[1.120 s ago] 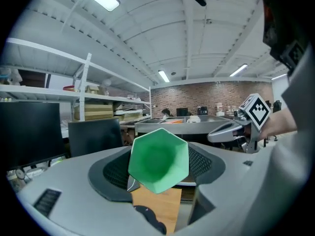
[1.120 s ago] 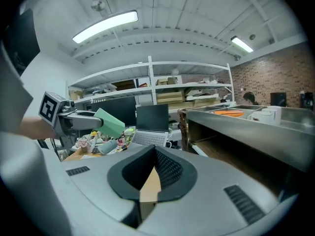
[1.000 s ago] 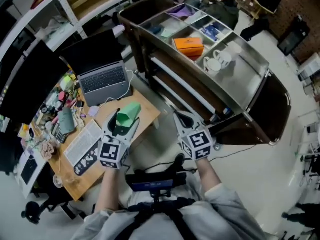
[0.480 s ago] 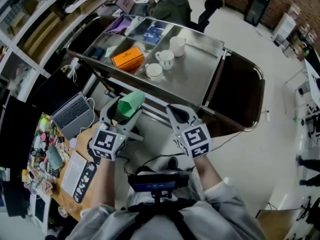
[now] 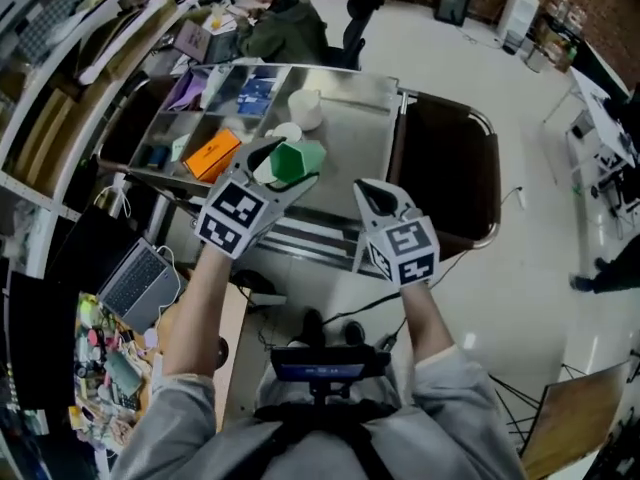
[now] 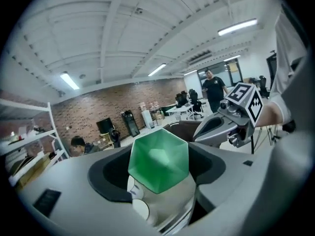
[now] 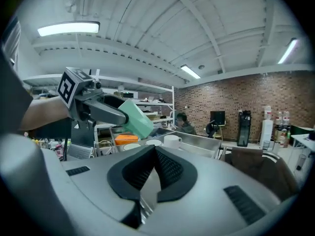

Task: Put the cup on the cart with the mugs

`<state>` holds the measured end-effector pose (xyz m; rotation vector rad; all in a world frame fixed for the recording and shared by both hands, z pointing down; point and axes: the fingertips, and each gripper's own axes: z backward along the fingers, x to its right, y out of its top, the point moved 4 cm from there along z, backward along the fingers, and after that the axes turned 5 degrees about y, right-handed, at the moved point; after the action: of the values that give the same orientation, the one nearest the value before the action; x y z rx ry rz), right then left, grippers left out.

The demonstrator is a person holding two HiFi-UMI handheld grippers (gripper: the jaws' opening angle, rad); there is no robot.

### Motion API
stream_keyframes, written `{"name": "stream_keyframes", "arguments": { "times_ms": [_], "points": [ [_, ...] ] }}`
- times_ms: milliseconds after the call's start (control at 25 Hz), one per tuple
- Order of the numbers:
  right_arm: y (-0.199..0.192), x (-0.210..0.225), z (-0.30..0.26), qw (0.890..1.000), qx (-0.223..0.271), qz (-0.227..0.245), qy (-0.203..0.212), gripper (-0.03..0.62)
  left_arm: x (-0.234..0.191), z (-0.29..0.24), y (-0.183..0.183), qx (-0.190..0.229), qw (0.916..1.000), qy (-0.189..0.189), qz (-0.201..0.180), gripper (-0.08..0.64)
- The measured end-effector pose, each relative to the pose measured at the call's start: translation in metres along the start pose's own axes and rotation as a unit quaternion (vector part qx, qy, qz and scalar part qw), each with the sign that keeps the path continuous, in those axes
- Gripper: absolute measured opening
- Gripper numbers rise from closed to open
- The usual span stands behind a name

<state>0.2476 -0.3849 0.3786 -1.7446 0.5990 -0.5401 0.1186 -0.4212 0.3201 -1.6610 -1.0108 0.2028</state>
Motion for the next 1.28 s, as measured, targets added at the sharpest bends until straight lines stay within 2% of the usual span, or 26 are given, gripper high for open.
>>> {"name": "stream_keyframes", "arguments": {
  "times_ms": [120,280,480,640,760,880,1280],
  "points": [
    [0.003,0.027,-0.007,0.999,-0.008,0.003,-0.034,0.008,-0.009,-0.048,0.015,-0.022,0.997,-0.059,-0.044,0.334],
    [0.011,0.05,-0.018,0.998,-0.014,0.003,-0.057,0.008,-0.017,-0.106,0.015,-0.069,0.9845,-0.142,-0.077,0.334],
    [0.01,0.076,-0.028,0.996,-0.026,-0.007,-0.081,0.008,-0.018,-0.168,0.002,-0.128,0.9597,-0.233,-0.091,0.334],
    [-0.003,0.092,-0.034,0.994,-0.044,-0.015,-0.099,0.008,-0.008,-0.207,-0.017,-0.177,0.934,-0.288,-0.115,0.334],
    [-0.009,0.098,-0.037,0.993,-0.054,-0.024,-0.103,0.008,-0.002,-0.23,-0.033,-0.212,0.9169,-0.314,-0.127,0.334],
    [-0.013,0.101,-0.038,0.992,-0.058,-0.027,-0.105,0.008,0.001,-0.243,-0.045,-0.234,0.9063,-0.328,-0.127,0.334],
    [-0.017,0.109,-0.029,0.991,-0.059,-0.042,-0.11,0.008,0.003,-0.262,-0.071,-0.264,0.9012,-0.324,-0.115,0.334]
  ]
}}
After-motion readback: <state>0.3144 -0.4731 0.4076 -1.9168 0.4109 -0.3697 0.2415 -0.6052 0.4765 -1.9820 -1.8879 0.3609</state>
